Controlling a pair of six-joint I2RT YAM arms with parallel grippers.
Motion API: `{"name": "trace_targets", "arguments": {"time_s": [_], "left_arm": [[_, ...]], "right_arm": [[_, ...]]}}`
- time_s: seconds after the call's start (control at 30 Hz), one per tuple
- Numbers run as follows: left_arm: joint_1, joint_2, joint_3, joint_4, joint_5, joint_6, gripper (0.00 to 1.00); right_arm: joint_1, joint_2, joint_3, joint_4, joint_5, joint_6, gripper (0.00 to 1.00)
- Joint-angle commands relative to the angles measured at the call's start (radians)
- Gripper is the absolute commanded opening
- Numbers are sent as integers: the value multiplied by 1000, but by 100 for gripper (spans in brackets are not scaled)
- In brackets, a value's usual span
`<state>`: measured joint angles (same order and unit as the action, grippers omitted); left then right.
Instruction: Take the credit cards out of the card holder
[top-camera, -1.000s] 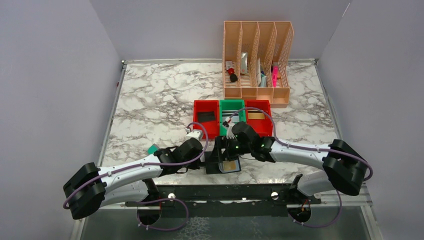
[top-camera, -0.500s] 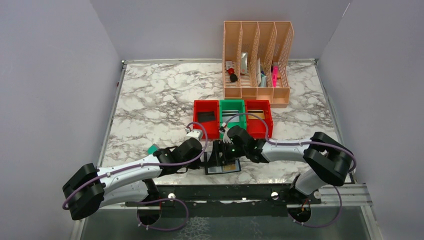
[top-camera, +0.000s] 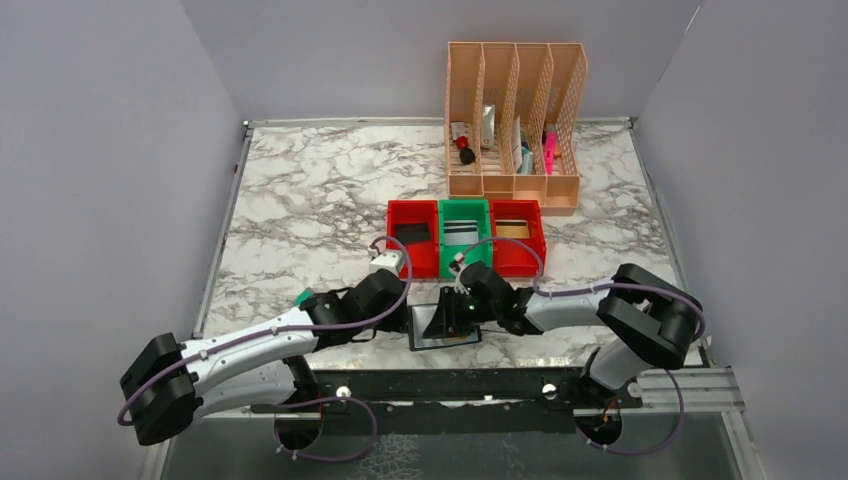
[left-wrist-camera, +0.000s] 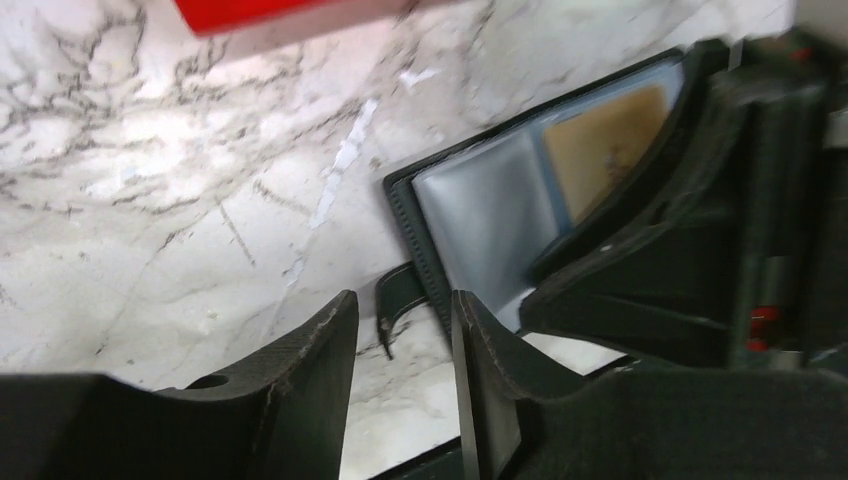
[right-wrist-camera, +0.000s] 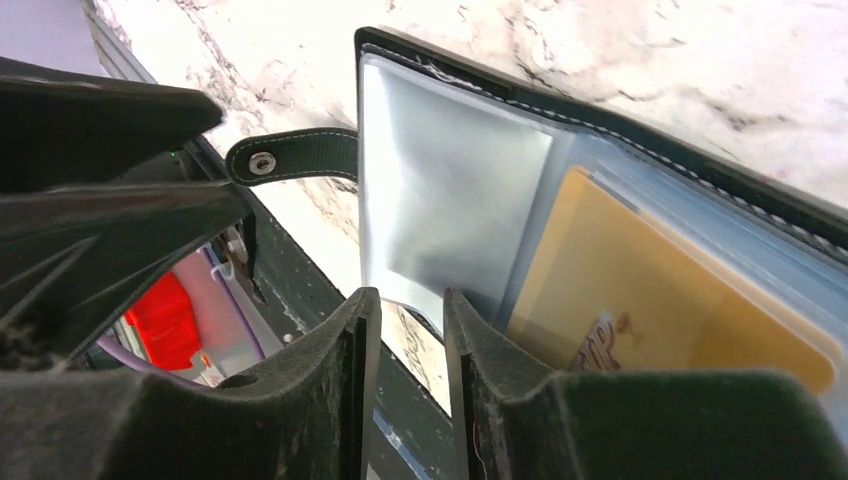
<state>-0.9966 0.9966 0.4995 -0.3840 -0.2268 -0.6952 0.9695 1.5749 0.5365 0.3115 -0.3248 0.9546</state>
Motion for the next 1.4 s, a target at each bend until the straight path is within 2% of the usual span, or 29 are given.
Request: {"name": "trace_targets", "arguments": {"time_s": [0.0, 0.13, 0.23, 0.57, 0.77, 0.87, 0.93, 1.13, 1.23, 1.37], "left_arm": [[3, -43, 77, 50, 7, 14, 44], [2, -25, 79, 209, 123, 48, 46], [2, 23, 65, 286, 140, 22, 45], [2, 158, -8, 350, 71, -129, 23], [3, 178, -93, 441, 123, -146, 19], [3, 228, -76, 436, 183, -87, 18], [3, 260, -59, 421, 207, -58, 17], [2, 273, -47, 396, 200, -35, 15], [3, 260, -47, 404, 207, -32, 15], [3, 250, -49, 448, 256, -32, 17]], "right_arm": [[8, -29, -57, -59, 110, 13, 34], [7, -50, -74, -36, 123, 28, 33], [7, -57, -84, -27, 124, 32, 33], [7, -96, -123, -12, 159, 67, 33], [8, -113, -100, -28, 116, 59, 34], [8, -172, -40, -96, 101, 21, 38], [7, -246, 8, -197, 143, -9, 45], [6, -456, 61, -494, 457, -84, 58], [3, -511, 40, -560, 562, -113, 59], [-7, -514, 25, -541, 508, -159, 55]]}}
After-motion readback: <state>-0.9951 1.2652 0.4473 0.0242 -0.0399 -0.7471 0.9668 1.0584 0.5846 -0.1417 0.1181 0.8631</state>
